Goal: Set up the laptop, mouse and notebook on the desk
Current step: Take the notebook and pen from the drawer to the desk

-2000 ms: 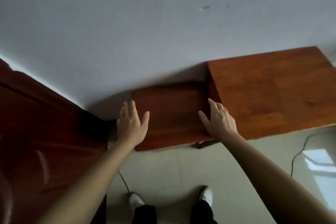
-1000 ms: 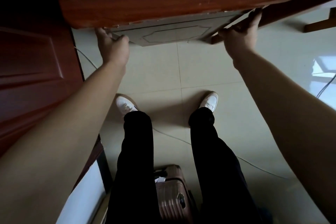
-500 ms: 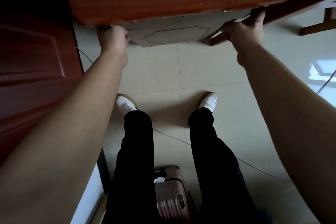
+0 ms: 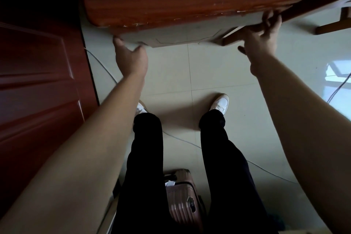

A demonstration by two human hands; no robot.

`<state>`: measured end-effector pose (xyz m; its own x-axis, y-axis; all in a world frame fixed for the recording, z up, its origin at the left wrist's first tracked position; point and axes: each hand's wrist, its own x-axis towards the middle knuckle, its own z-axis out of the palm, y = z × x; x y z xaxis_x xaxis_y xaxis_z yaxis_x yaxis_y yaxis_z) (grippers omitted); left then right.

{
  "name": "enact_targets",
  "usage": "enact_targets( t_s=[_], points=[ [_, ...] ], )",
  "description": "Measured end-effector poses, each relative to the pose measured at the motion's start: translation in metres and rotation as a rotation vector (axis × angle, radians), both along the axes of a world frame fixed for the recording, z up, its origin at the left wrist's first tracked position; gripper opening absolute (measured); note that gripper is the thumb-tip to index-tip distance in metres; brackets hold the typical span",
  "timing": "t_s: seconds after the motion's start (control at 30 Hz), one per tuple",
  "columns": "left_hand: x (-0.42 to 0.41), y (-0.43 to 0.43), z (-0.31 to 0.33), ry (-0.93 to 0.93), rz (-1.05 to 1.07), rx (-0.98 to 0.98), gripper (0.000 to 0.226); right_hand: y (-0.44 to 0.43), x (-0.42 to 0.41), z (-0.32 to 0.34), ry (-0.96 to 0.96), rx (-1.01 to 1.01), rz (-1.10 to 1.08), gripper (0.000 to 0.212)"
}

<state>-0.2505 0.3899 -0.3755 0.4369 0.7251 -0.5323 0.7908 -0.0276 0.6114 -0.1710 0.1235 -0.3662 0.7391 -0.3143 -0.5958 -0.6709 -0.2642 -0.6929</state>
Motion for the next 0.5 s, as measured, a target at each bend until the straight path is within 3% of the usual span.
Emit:
enact_targets(
  t_s=[0.17, 0.33, 0.5],
  points=[
    [-0.035, -0.021, -0.002, 0.042, 0.144, -0.053, 0.064, -0.018, -0.055, -0.006, 0.092, -0.005, -0.048, 0.095],
    [-0.068, -0.028, 0.007, 0.041, 0.362, -0.366, 0.037, -0.020, -0.104, -0.004, 0.207, 0.076, -0.085, 0.090],
    [-0.058, -0.018, 0.018, 0.070, 0.381, -0.485, 0.059, -0.011, -0.091, 0.003, 0.292, 0.213, -0.209, 0.067]
  ],
)
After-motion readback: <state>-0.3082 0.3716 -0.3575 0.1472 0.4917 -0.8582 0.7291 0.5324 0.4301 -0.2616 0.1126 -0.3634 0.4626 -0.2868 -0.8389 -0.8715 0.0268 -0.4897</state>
